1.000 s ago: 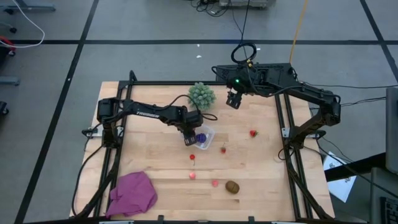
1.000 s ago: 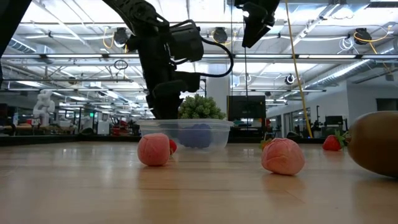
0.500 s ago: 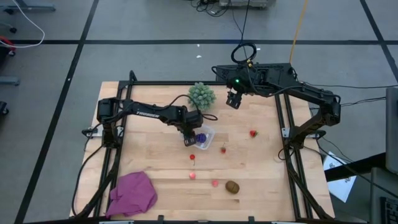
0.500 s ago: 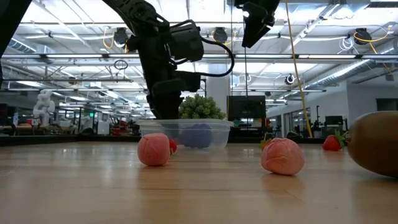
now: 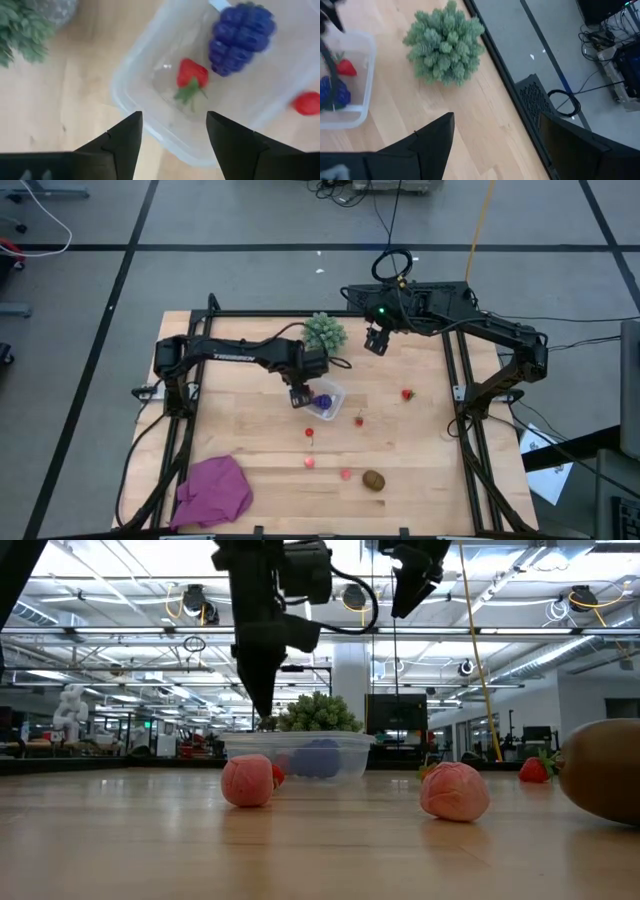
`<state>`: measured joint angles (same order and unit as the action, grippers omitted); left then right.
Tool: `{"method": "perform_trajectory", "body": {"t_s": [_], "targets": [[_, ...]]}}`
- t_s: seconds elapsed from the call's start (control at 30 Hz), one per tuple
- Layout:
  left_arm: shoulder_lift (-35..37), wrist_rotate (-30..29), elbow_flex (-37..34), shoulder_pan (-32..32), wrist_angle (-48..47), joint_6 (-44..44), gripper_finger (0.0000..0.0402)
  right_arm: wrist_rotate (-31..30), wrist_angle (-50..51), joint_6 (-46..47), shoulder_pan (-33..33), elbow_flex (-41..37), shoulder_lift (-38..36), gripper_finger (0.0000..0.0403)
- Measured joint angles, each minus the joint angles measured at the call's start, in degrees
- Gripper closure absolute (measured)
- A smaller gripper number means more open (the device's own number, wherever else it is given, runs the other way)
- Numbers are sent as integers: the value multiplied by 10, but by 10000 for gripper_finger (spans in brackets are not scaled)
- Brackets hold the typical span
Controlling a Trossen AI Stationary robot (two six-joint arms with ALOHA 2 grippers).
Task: Pick and placing Produce into tupperware
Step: Put the cherry into the transparent bin
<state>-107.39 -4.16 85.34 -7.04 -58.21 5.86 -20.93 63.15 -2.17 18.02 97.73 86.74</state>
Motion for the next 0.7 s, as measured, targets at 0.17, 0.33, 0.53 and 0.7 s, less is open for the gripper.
{"method": "perform_trajectory", "body": {"t_s": [0.17, 0.33, 0.53, 0.7], "targets": [[9, 14, 6, 51, -40, 32, 174, -1, 37, -2, 2, 0, 0, 121], [7, 12, 5, 113, -70, 97, 172, -2, 52, -4, 15, 0, 0, 121], [7, 11, 5, 196, -9, 156, 172, -2, 57, -3, 34, 0, 0, 121], [7, 5, 5, 248, 58, 168, 172, -2, 57, 17, 38, 0, 0, 121]]}}
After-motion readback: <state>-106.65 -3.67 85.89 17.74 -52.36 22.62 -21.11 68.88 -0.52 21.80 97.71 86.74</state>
